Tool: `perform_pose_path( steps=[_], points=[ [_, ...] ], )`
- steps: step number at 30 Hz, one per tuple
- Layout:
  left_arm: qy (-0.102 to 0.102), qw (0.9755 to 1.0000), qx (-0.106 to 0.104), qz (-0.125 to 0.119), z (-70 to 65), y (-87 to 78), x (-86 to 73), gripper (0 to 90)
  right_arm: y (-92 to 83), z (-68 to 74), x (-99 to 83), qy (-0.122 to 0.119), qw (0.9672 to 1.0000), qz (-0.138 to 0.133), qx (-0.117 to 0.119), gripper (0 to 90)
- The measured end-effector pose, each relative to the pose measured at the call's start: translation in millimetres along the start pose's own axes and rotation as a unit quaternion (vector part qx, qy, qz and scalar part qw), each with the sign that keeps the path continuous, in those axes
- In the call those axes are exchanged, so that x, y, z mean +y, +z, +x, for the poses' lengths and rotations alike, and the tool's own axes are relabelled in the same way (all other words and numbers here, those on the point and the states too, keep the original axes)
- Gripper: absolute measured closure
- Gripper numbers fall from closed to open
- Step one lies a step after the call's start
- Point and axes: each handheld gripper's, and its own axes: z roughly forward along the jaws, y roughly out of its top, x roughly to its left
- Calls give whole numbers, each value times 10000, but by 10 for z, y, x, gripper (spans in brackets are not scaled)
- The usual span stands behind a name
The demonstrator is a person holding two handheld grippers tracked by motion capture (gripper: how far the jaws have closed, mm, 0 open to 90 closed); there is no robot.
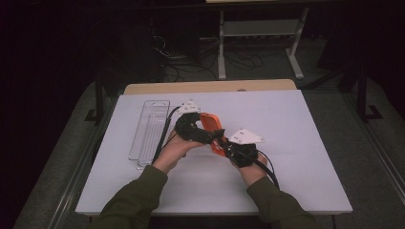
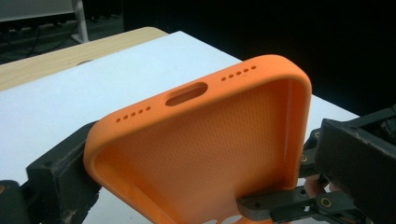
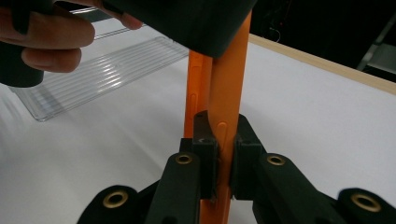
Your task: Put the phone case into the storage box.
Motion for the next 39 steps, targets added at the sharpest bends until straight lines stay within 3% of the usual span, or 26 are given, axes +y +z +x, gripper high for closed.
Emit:
perform_pose_path(
  steps=[15, 24, 39],
  points=[
    [-88, 9999, 86, -61, -14, 16, -10, 0, 3, 41, 3, -94, 10000, -21, 2, 819],
    [-91, 9998, 157, 31, -17, 27, -13, 0, 31, 90, -9, -108, 9999, -7, 36, 817],
    [-59, 9996, 263, -26, -14, 2, -16, 74, 27, 74, -11, -105, 9999, -19, 1, 817]
  ],
)
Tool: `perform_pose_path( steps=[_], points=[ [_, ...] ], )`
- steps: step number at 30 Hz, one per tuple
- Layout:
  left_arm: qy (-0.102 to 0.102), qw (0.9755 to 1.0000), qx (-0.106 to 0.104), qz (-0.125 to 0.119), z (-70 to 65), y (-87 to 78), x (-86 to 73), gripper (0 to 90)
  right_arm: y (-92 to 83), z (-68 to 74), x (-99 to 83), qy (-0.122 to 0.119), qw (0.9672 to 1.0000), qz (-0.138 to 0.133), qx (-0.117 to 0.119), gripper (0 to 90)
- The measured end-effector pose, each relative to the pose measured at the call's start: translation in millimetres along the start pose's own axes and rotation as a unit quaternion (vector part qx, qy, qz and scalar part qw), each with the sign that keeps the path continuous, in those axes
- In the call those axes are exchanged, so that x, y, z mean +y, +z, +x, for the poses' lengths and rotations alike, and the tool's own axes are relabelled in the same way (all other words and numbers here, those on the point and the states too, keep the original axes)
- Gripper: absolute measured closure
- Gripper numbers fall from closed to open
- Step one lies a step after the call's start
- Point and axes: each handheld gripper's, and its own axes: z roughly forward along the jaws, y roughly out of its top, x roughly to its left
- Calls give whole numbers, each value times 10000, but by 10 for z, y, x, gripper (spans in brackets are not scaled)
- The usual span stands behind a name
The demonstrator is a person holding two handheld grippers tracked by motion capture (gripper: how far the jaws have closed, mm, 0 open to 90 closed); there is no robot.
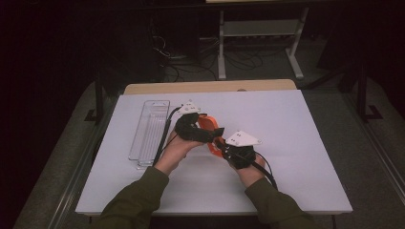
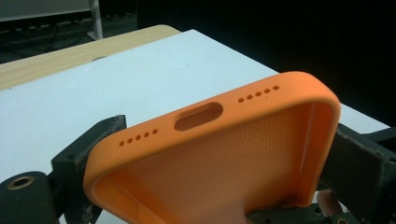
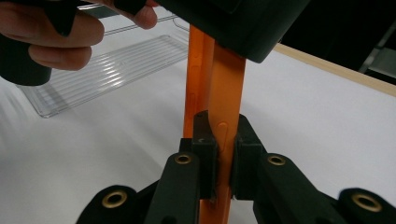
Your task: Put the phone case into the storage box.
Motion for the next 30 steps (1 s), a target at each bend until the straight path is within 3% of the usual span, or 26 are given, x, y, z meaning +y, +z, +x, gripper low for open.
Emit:
perform_pose_path(
  steps=[15, 30],
  points=[
    [-42, 10000, 8, -66, -10, -9, 2, 101, 6, 9, -6, 57, 10000, 30, 10, 812],
    [177, 9998, -55, -28, -22, -31, 29, 135, 20, 1, -21, 15, 10000, 36, 35, 759]
  ],
)
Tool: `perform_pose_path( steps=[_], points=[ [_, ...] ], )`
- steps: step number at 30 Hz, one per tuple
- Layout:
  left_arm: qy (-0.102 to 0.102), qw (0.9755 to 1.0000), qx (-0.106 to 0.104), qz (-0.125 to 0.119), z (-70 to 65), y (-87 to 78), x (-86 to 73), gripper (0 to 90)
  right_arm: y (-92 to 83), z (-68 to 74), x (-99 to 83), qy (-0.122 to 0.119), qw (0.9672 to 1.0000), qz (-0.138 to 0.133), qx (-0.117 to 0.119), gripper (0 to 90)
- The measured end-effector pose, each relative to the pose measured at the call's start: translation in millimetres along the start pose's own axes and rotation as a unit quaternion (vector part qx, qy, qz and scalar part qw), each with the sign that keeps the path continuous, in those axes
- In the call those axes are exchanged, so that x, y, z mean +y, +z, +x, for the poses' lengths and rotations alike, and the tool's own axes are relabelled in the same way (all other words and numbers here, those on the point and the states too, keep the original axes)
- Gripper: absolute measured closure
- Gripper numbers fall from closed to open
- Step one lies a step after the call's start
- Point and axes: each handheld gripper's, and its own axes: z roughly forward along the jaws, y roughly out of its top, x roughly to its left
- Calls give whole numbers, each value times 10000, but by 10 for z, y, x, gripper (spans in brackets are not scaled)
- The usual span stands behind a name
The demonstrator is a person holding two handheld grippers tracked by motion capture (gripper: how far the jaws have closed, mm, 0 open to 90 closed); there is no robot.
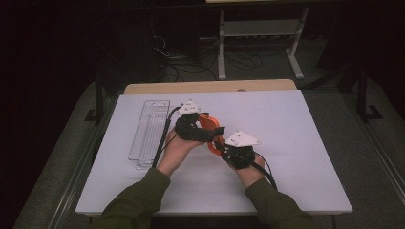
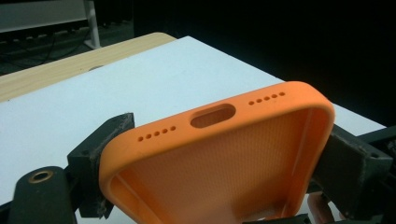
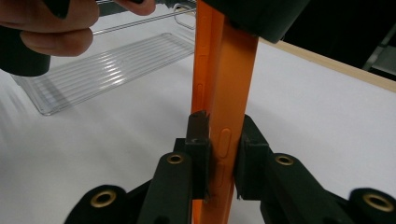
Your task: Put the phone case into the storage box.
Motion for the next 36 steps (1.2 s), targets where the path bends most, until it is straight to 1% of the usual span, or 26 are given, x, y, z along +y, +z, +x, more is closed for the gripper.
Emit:
perform_pose_path(
  steps=[2, 5, 7, 8, 10, 12, 13, 14, 15, 17, 18, 20, 21, 22, 23, 26, 28, 29, 33, 34, 36],
  points=[
    [16, 10000, -2, -3, 4, -1, -1, 137, -3, -19, 2, -32, 10000, -18, -3, 732],
    [49, 10000, 17, 3, 12, -2, 0, 140, -14, -27, 9, 71, 10000, -36, 46, 683],
    [65, 10000, 29, 24, 17, -3, -1, 141, -19, -50, 8, 13, 10000, -34, 40, 651],
    [77, 10000, 47, 29, 19, -5, -1, 142, -21, -50, 11, 88, 9999, -42, 91, 635],
    [52, 9999, 78, 38, 20, -7, -1, 143, -22, -59, 14, 93, 9999, -60, 94, 597],
    [60, 9999, 94, 14, 32, -11, 0, 144, -27, -63, 18, 163, 9997, -64, 153, 569],
    [82, 9999, 102, 42, 43, -18, 4, 144, -26, -66, 19, 154, 9997, -99, 161, 547],
    [54, 9999, 106, 76, 47, -28, 8, 145, -32, -76, 23, 141, 9997, -104, 174, 529],
    [77, 9999, 118, 45, 57, -31, 9, 145, -34, -84, 25, 159, 9996, -117, 204, 511],
    [152, 9998, 131, 12, 83, -44, 14, 145, -43, -100, 30, 203, 9995, -128, 182, 466],
    [126, 9998, 143, 26, 86, -53, 19, 146, -48, -111, 30, 203, 9995, -115, 206, 448],
    [143, 9998, 155, 6, 105, -64, 19, 146, -54, -132, 31, 232, 9994, -114, 219, 423],
    [99, 9998, 155, 18, 105, -72, 23, 146, -57, -144, 31, 220, 9994, -111, 230, 413],
    [92, 9998, 158, -45, 109, -67, 20, 146, -62, -153, 31, 247, 9993, -113, 256, 402],
    [122, 9998, 166, -16, 117, -75, 22, 146, -63, -166, 31, 246, 9993, -129, 259, 391],
    [109, 9998, 180, -4, 121, -80, 20, 146, -74, -208, 27, 235, 9994, -49, 250, 358],
    [116, 9998, 188, 3, 122, -81, 20, 146, -83, -228, 28, 291, 9992, -46, 258, 328],
    [109, 9998, 184, -5, 122, -80, 20, 146, -92, -249, 27, 261, 9994, 7, 230, 314],
    [126, 9997, 188, 11, 122, -83, 20, 146, -113, -319, 4, 322, 9991, 176, 221, 238],
    [94, 9998, 191, 10, 118, -85, 19, 147, -121, -339, -6, 340, 9990, 209, 215, 220],
    [105, 9998, 194, 15, 120, -87, 20, 147, -133, -391, -24, 281, 9992, 219, 188, 200]
  ],
)
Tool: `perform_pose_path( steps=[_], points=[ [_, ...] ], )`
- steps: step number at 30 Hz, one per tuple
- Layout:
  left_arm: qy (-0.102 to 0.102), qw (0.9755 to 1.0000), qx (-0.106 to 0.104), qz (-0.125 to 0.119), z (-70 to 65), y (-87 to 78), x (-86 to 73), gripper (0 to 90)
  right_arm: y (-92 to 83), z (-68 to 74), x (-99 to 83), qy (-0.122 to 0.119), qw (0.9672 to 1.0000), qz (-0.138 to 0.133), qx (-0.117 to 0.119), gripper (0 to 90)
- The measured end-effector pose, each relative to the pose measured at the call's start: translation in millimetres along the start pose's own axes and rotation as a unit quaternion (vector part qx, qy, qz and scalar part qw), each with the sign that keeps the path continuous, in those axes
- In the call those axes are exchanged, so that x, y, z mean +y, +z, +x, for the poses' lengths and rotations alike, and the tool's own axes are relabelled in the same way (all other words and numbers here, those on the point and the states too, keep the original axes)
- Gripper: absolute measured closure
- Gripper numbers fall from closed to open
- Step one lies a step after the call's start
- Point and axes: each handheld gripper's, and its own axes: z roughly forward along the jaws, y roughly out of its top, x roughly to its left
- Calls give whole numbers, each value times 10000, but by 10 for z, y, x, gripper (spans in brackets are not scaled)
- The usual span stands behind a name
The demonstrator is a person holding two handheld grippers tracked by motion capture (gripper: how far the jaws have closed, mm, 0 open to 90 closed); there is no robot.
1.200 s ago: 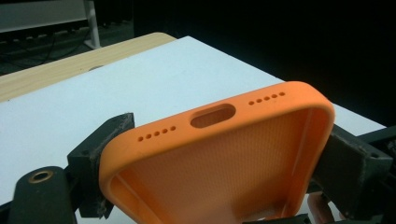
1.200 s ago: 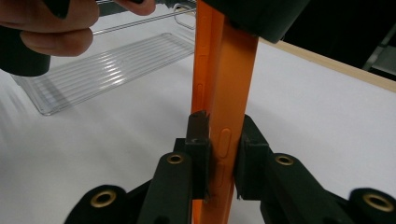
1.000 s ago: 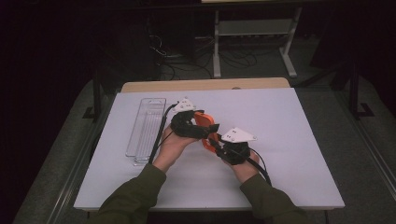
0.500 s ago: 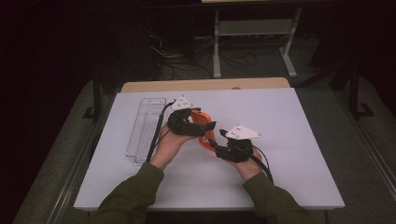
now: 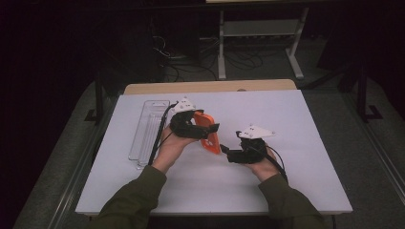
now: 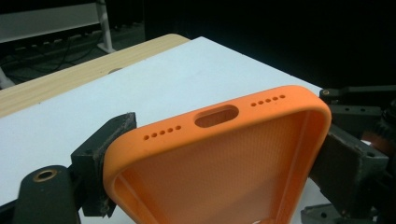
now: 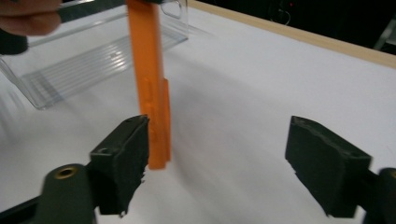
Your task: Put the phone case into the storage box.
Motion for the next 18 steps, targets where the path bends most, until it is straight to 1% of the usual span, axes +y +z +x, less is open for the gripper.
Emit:
perform_pose_path(
  steps=[1, 2, 3, 4, 5, 7, 9, 10, 11, 12, 13, 14, 16, 17, 18],
  points=[
    [2, 10000, 1, -1, 1, -1, 0, 147, -11, -17, -8, 31, 10000, 64, -11, 197],
    [8, 10000, -6, 1, 3, -1, 1, 147, -17, -34, -17, 46, 10000, 59, -7, 187],
    [8, 10000, -7, 3, 5, -2, 2, 147, -22, -54, -24, 13, 10000, 68, -23, 179],
    [4, 10000, -2, 9, 2, -4, 3, 147, -30, -55, -27, 87, 9999, 97, -11, 173],
    [26, 10000, 7, 3, 2, -4, 3, 147, -31, -68, -35, 69, 9999, 74, -17, 161],
    [27, 10000, -1, -1, -1, -7, 4, 148, -37, -71, -47, 93, 9999, 124, -10, 139],
    [44, 10000, 2, 11, 0, -12, 6, 147, -42, -83, -69, 39, 9998, 177, -29, 130],
    [20, 10000, -2, 1, -2, -13, 6, 147, -45, -82, -83, 83, 9998, 206, -21, 126],
    [17, 10000, -6, -3, 0, -13, 6, 148, -48, -98, -94, 4, 9998, 187, -57, 121],
    [9, 10000, -9, -4, 1, -13, 6, 148, -55, -99, -106, 55, 9997, 206, -70, 113],
    [20, 10000, -4, -17, 3, -13, 7, 148, -64, -111, -113, 32, 9997, 211, -93, 104],
    [14, 10000, 1, 20, 2, -19, 9, 148, -70, -126, -120, -4, 9998, 181, -117, 98],
    [22, 10000, -2, 1, 2, -18, 9, 148, -97, -137, -127, 76, 9997, 186, -115, 88],
    [28, 10000, -2, -10, 2, -17, 9, 148, -105, -153, -132, 43, 9998, 139, -133, 83],
    [18, 10000, -5, -9, -1, -17, 9, 148, -115, -148, -133, 116, 9997, 146, -130, 78]
  ],
)
